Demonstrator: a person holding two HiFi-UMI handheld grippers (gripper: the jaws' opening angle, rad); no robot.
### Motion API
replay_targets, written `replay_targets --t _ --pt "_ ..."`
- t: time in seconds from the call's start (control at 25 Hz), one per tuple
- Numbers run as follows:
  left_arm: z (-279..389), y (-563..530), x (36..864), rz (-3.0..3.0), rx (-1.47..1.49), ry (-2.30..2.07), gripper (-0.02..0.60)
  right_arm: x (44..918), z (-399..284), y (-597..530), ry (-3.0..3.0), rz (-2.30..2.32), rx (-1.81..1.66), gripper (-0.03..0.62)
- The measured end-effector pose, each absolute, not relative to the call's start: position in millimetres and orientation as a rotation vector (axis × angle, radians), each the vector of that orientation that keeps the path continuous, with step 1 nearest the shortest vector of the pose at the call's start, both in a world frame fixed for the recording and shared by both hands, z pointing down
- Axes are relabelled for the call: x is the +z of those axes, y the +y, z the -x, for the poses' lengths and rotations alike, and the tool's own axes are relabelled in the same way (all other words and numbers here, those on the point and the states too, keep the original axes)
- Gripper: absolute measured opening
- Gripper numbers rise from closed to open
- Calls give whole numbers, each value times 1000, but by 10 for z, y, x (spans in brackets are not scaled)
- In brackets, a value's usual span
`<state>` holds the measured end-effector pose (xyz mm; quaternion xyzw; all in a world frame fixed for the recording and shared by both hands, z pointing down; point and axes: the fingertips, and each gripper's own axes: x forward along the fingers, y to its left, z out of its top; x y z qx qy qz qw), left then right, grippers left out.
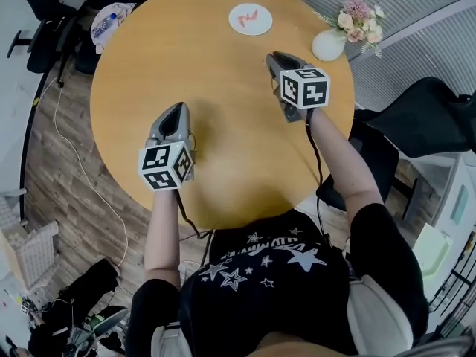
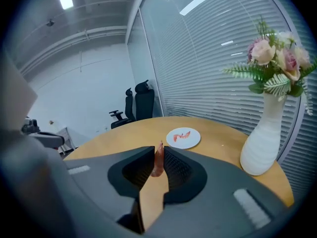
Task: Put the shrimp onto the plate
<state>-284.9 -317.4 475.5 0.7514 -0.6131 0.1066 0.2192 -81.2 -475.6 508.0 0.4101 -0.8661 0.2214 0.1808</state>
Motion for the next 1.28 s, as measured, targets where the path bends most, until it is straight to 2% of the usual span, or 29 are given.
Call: replay_targets --t 0.72,1.28 --pt "3061 -4125 5287 -2080 274 -1593 2 5660 1120 -5744 -2355 -1227 697 60" --pt "3165 -4321 5618 -2074 314 -1561 2 6104 1139 -6414 -2187 -1308 638 60"
